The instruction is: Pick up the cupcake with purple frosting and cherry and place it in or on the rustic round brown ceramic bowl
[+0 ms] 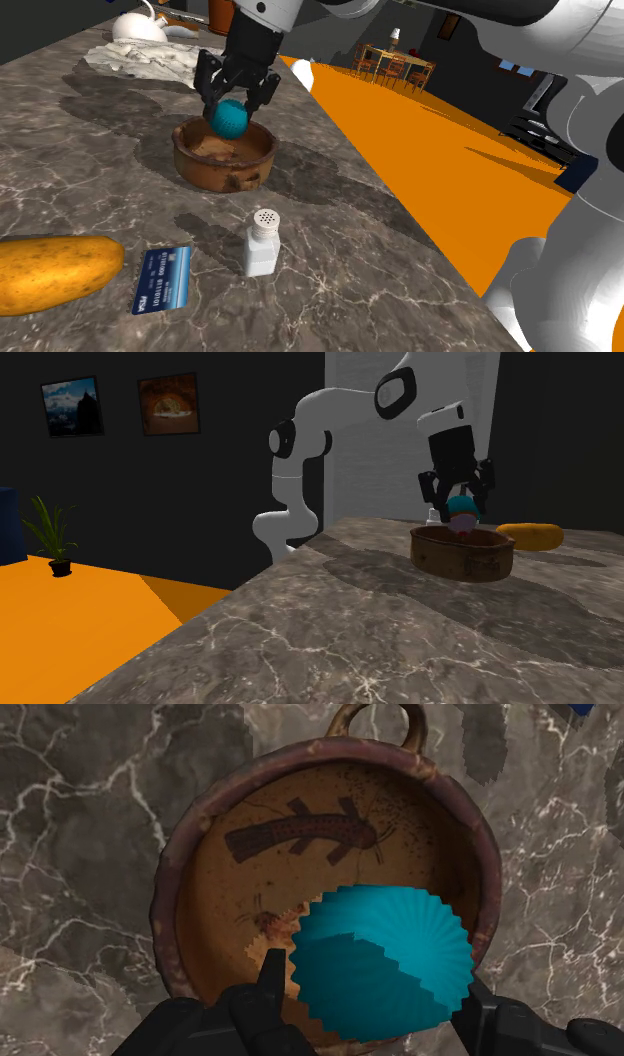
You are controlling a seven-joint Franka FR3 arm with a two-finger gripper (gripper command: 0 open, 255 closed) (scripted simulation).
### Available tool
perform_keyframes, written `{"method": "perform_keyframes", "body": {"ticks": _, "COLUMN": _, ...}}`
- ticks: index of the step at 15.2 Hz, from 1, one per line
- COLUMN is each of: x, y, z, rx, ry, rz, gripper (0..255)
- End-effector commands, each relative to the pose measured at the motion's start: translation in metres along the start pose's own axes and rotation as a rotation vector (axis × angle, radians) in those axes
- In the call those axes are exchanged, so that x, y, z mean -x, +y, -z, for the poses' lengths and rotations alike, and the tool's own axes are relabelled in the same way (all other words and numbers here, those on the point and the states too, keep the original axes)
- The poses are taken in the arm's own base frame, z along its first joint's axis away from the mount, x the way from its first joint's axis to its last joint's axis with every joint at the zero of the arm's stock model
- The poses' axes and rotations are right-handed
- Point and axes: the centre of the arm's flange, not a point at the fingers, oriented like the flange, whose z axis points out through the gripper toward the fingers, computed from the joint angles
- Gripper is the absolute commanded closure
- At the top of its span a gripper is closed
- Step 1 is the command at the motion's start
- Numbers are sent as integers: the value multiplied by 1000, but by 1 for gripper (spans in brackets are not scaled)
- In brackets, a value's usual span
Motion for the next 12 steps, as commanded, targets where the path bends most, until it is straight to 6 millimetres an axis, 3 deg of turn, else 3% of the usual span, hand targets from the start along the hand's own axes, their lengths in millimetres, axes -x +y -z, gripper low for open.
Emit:
{"method": "perform_keyframes", "body": {"ticks": 1, "x": 1, "y": 1, "z": -2, "rx": 0, "ry": 1, "rz": 0, "gripper": 255}}
{"method": "perform_keyframes", "body": {"ticks": 7, "x": 1, "y": 1, "z": -2, "rx": 0, "ry": 1, "rz": 0, "gripper": 255}}
{"method": "perform_keyframes", "body": {"ticks": 8, "x": 1, "y": 1, "z": -2, "rx": 0, "ry": 1, "rz": 0, "gripper": 0}}
{"method": "perform_keyframes", "body": {"ticks": 12, "x": 1, "y": 1, "z": -2, "rx": 0, "ry": 1, "rz": 0, "gripper": 0}}
